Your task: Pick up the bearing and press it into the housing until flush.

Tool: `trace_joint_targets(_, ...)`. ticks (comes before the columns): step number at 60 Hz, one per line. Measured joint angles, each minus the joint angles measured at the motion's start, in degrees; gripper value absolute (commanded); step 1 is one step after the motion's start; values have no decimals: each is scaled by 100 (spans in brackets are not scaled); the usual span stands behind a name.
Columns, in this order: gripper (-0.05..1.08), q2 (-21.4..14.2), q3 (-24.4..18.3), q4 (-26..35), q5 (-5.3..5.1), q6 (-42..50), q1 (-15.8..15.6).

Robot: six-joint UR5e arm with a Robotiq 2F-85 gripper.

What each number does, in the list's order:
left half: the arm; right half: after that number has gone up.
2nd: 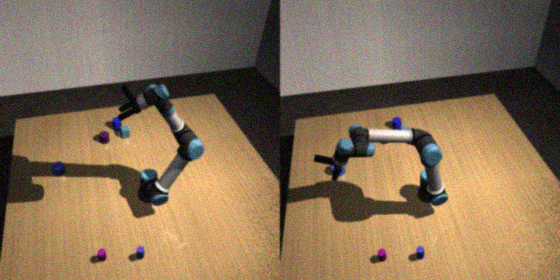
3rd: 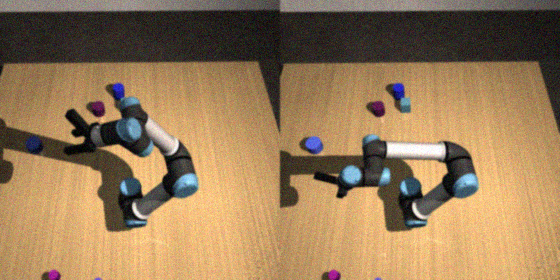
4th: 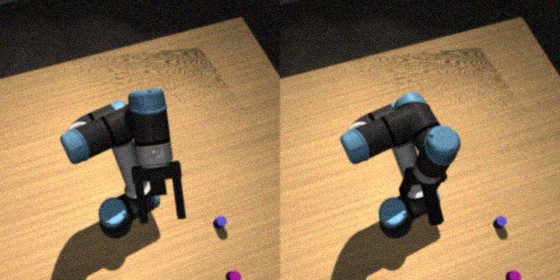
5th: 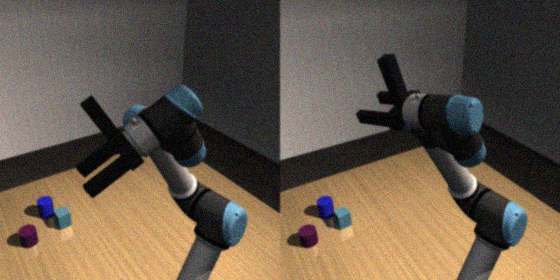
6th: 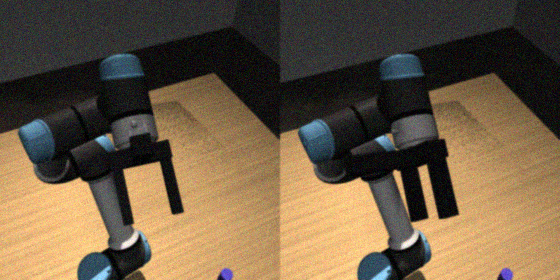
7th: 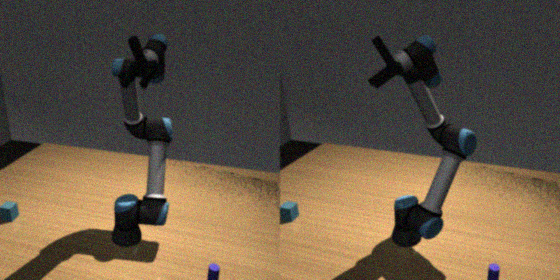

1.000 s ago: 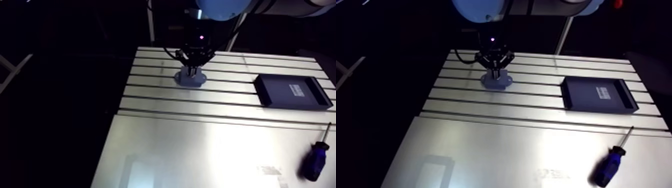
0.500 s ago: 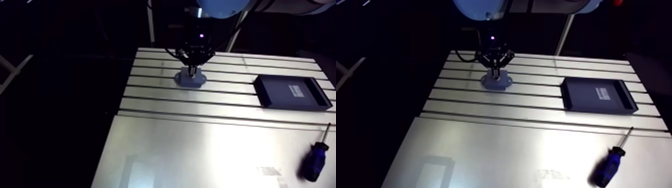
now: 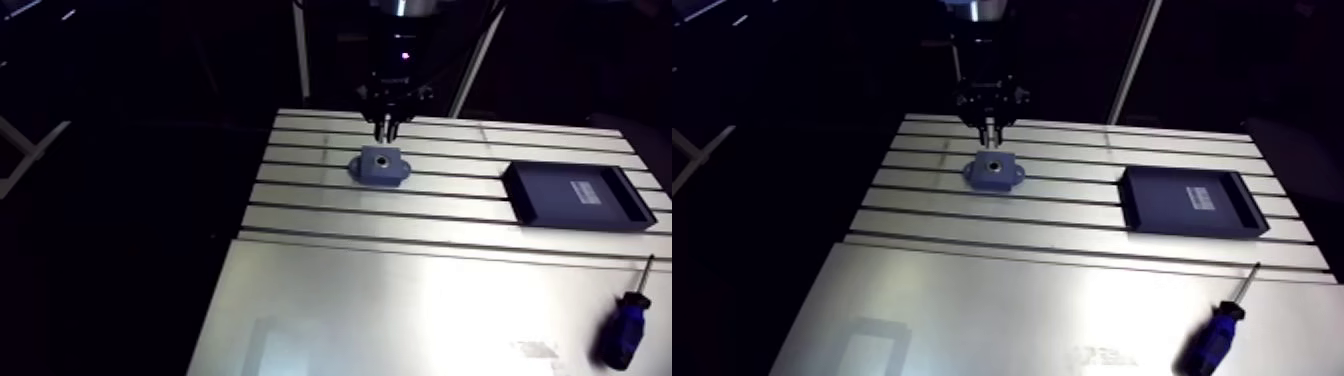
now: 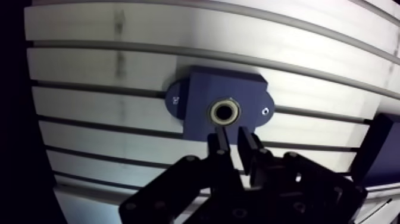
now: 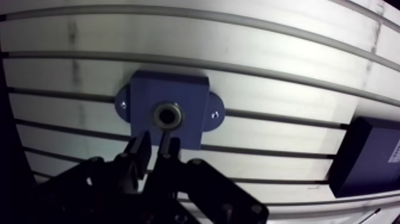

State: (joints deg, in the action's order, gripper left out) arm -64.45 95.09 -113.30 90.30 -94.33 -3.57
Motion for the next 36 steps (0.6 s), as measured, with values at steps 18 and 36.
trace_joint_targets(18, 0, -310, -509, 1071, -30, -100, 131)
trace_joint_targets(36, 0, -593, -970, 1788, -10, -146, 344)
